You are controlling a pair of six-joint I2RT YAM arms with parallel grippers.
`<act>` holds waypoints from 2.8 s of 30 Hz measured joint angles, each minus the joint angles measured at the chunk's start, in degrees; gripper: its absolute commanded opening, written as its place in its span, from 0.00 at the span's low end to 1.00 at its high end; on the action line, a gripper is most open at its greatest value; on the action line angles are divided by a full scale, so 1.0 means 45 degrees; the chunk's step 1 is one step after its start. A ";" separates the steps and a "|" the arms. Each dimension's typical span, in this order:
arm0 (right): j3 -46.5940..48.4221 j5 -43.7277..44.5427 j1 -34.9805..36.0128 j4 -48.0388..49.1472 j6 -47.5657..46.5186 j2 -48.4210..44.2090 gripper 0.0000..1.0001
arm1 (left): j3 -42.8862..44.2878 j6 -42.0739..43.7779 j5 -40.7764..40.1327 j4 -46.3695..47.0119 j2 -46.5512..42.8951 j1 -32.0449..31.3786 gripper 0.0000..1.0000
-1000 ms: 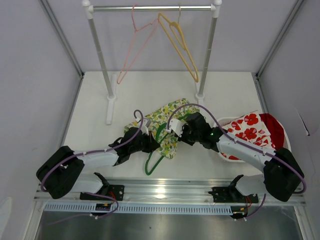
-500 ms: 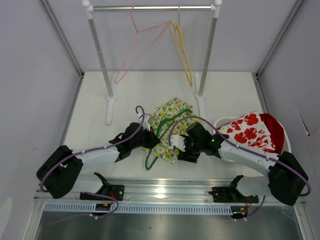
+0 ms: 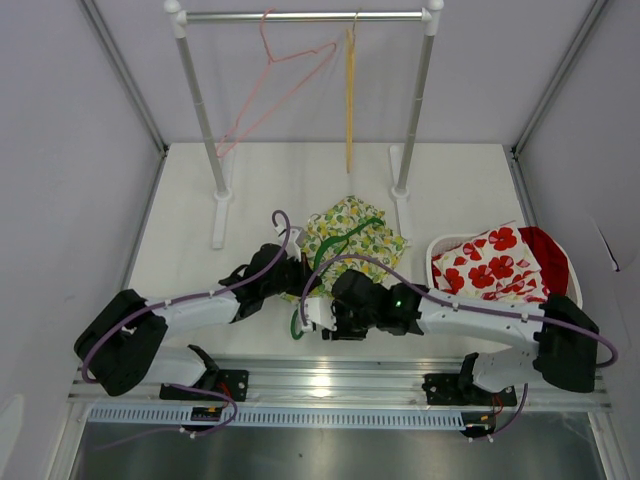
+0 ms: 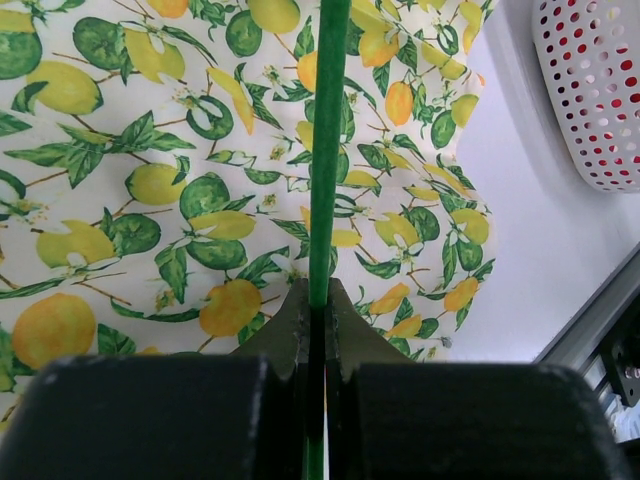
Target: Place the skirt on the hanger
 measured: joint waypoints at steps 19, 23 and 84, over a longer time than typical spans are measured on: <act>-0.0131 0.4007 0.0685 0.3434 0.1035 0.4284 0.37 | 0.0063 0.0015 0.0005 -0.0053 0.0058 0.0000 0.00; -0.0126 0.4478 0.0656 0.3589 0.1161 0.4454 0.17 | 0.0073 0.0097 0.0034 -0.0053 0.0058 0.0000 0.00; 0.0534 -0.0976 0.1661 -0.1389 0.1103 0.2336 0.11 | 0.0413 0.0427 -0.0010 -0.1943 -0.1506 0.0170 0.00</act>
